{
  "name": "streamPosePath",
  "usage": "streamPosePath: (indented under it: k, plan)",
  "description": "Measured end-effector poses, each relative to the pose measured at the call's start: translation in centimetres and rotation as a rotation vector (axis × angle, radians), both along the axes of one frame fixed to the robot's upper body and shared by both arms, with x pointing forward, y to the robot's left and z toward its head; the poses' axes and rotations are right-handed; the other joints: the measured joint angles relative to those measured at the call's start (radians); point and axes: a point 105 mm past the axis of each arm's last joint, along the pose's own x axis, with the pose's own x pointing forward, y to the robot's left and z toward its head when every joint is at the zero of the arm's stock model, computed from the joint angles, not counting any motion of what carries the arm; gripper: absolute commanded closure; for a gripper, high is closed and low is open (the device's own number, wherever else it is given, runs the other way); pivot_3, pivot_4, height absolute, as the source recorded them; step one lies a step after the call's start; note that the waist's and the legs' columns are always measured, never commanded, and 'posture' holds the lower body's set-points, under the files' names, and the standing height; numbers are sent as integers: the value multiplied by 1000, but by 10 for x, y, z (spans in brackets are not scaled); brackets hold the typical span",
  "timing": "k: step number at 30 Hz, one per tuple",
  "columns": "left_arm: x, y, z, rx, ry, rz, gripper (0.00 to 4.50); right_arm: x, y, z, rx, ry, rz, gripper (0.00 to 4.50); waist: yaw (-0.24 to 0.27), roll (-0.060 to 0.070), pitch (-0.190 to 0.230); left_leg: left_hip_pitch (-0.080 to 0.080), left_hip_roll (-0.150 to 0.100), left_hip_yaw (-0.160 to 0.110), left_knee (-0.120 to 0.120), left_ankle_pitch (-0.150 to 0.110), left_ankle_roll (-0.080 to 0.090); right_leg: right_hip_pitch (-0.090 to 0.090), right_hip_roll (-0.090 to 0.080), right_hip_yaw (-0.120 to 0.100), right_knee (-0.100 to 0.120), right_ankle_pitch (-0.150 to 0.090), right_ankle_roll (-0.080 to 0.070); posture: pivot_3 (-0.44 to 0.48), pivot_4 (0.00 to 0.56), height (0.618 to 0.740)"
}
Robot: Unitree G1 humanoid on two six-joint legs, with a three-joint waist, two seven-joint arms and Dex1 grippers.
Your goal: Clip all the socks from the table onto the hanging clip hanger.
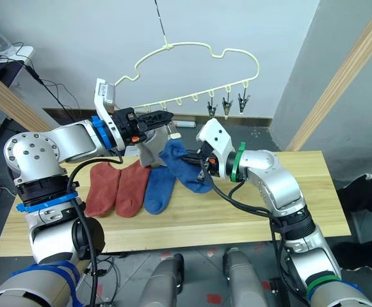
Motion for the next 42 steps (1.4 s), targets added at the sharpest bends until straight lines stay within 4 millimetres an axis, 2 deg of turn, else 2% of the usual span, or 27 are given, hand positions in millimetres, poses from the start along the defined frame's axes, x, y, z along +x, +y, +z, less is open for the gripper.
streamPosePath:
  k: [18,19,25,31,32,34,37,42]
  plan:
    - [-3,0,1,21,-39,-14,4500,14,3,4,13,-7,-23,4470,0,0,0,0,0,0,-1,0,0,0,0,0,0,0,0,-19,304,740]
    - [-4,0,1,26,-49,-17,3842,14,3,4,13,-6,-23,4500,0,0,0,0,0,0,-1,0,0,0,0,0,0,0,0,-19,304,740]
    - [-5,-2,-17,52,8,-40,1970,15,2,5,16,-7,-27,4500,1,0,0,-1,0,0,0,0,0,-1,0,0,0,0,0,-20,305,740]
    - [-7,-1,-15,66,-3,-56,156,18,1,4,21,-8,-46,4500,0,0,0,-3,0,0,0,0,0,-3,0,0,0,0,0,-24,304,740]
    - [-8,0,-14,82,-19,-54,10,20,0,3,21,-7,-57,4235,0,0,0,-4,0,0,0,0,0,-4,0,0,0,0,0,-26,302,740]
    - [-12,2,-10,118,-57,-57,0,22,0,1,19,2,-68,3703,-1,0,0,-4,0,0,-1,0,0,-5,0,0,0,0,0,-26,302,740]
    - [-18,3,-9,165,-109,-61,0,22,-1,-1,18,4,-76,2648,1,0,0,-5,0,0,-1,0,0,-5,0,0,-1,0,0,-9,302,740]
    - [-33,17,-21,266,-172,-18,0,20,-24,-23,-14,59,-169,906,6,0,0,-6,0,-1,-1,0,0,-6,-1,0,-1,0,0,10,302,740]
